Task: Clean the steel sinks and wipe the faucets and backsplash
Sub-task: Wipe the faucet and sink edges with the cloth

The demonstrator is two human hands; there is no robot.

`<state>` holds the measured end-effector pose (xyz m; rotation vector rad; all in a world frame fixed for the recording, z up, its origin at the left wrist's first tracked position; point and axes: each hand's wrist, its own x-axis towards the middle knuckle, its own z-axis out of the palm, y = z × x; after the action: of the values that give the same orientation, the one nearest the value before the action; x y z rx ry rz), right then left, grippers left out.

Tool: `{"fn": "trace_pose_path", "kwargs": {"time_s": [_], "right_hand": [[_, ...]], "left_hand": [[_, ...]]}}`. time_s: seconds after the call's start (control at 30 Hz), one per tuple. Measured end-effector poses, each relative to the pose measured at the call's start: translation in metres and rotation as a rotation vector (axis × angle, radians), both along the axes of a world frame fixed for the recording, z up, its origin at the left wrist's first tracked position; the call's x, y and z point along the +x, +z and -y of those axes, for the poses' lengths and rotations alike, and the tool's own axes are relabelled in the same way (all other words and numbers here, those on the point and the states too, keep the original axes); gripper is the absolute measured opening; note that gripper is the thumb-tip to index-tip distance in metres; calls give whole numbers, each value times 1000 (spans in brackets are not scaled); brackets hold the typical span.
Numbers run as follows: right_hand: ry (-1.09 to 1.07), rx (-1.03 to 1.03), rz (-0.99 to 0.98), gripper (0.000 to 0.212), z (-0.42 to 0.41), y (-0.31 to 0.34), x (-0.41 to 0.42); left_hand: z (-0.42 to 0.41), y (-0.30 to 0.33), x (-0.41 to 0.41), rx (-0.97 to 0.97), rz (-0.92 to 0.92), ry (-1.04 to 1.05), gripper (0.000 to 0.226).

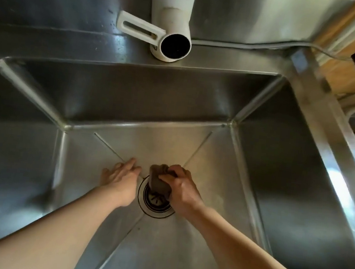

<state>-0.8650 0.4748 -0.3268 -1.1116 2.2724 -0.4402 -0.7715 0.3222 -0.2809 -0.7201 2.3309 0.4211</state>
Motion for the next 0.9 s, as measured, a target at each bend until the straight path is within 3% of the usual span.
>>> {"fn": "trace_pose_path", "kwargs": {"time_s": [0.13,0.27,0.33,0.57,0.73,0.9], "right_hand": [[-410,-96,-31,34,-30,25,-21],[-626,434,-150,54,-78,37,-52],[-623,548,-122,54,-76,36,-42],[-449,324,-26,35,-15,37,18],[-296,268,53,43,-1,42,34],[-668,309,55,36,-39,71,18]], "left_hand": [[-17,5,6,-23,-8,-26,67],[-24,5,9,-61,27,-71,68],[-23,3,10,-65,28,-87,70],[-23,-1,11,-51,22,-85,72],[-21,-4,12,-64,11,-93,69],[-20,-2,22,-62,20,-78,68]]}}
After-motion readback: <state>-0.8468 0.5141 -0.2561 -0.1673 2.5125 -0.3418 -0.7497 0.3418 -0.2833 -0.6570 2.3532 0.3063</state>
